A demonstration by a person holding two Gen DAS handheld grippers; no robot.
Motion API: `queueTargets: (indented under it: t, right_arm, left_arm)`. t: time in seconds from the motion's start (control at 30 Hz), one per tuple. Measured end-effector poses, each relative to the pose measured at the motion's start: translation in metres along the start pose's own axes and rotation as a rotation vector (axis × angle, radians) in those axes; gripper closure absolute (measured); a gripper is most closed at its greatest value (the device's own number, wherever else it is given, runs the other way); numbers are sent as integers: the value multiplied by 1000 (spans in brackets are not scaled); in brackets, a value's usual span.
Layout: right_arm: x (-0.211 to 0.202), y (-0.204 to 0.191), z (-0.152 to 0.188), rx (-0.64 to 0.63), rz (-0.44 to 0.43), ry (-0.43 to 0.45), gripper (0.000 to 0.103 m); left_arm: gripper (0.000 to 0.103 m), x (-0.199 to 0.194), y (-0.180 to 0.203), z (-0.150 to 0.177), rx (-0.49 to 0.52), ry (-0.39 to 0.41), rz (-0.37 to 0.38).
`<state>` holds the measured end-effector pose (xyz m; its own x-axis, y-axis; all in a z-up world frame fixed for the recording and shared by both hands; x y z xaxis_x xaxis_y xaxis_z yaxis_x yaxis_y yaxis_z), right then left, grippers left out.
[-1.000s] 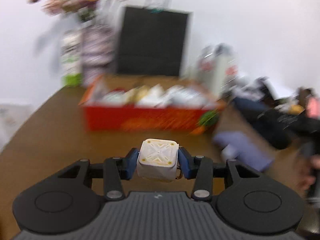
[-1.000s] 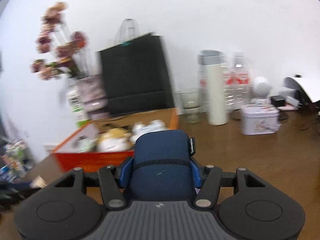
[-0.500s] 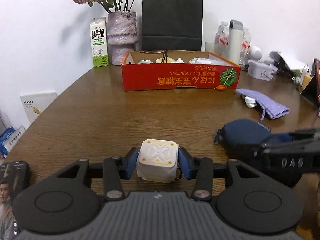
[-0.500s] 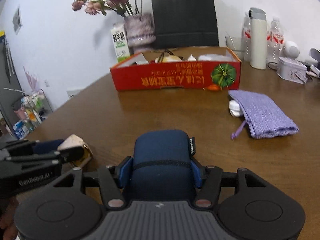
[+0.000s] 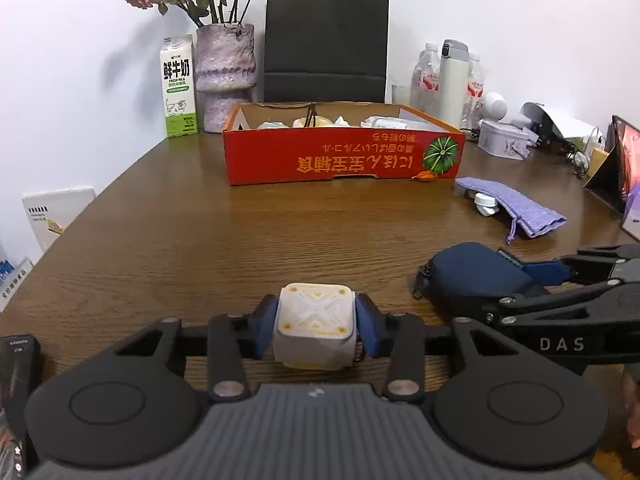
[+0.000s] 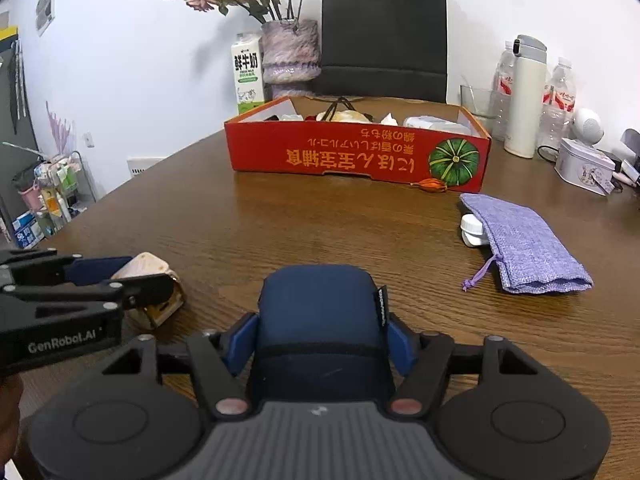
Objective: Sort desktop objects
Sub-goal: 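Carry the navy pouch with the right tool while the left tool carries the cube over the box, then open the right tool dropping the pouch while the left tool drops the cube into the box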
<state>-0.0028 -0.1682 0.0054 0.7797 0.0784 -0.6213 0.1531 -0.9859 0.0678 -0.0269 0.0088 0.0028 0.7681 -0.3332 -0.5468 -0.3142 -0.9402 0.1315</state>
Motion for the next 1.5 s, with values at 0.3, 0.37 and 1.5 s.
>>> queueTargets:
  t: [0.3,0.37,1.5]
  right_arm:
    - [-10,4,-10,31,-46,29,44]
    - [-15,7,-21,52,-69,58,44]
    - [191,77,-248,268,34,29,23]
  left_arm:
    - [61,-15,-6,-16,-37,77,15]
    - [61,-15,-11,-27,-57,93,36]
    - [32,160,-74,-204,-175,53,-8]
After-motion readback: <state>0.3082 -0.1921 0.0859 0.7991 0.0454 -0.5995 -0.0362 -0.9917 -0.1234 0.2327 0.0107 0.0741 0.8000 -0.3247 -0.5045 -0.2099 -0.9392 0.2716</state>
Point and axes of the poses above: each gripper's, at about its wrist camera, not at the fingertips, and x roughly the way its jaws point, y to its right, z to its underside, the point moved 2 cm from there along x, roughly the way its jaws point, and after that the axes turned 12 degrees about z, right-handed, at the moved point
